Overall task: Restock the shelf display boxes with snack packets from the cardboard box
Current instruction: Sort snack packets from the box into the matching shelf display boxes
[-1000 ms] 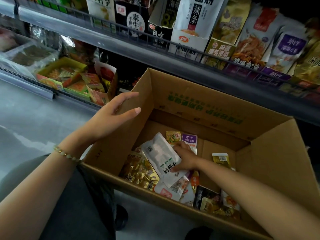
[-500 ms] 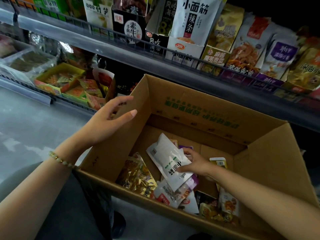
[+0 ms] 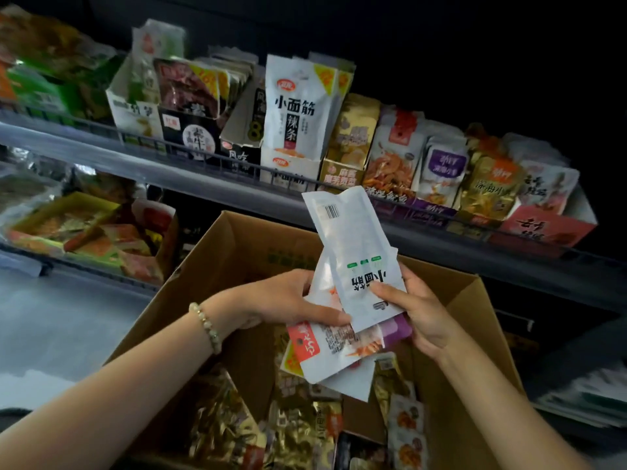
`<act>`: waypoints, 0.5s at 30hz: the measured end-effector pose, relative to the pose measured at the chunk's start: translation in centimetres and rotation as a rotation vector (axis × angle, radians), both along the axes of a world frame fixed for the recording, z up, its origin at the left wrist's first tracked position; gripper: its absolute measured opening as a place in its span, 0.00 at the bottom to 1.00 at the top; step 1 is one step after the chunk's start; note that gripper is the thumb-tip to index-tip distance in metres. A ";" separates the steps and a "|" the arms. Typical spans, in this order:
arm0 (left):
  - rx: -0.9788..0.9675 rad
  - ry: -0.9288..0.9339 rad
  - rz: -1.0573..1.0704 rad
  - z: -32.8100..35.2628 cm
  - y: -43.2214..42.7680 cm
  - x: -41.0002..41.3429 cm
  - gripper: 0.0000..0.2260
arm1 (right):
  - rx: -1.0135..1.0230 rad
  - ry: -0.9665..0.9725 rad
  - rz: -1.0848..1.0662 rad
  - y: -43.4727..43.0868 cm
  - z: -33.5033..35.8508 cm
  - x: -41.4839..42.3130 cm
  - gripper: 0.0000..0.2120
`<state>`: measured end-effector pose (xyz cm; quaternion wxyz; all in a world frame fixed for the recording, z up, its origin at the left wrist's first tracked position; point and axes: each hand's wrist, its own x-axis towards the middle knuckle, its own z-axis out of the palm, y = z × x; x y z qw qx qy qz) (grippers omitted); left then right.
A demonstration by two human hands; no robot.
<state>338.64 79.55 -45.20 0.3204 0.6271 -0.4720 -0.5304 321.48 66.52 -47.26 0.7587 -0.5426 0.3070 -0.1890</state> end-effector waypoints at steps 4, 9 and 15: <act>-0.052 0.032 -0.044 -1.0 -1.0 -0.9 0.16 | -0.004 0.010 0.044 -1.2 0.5 -1.1 0.32; -0.041 0.047 -0.085 -1.0 -1.3 -0.8 0.13 | -0.036 0.076 0.026 -1.4 0.4 -0.6 0.26; 0.025 0.052 -0.035 -0.4 -1.0 -0.4 0.16 | -0.141 0.018 -0.140 -1.8 0.8 -0.9 0.20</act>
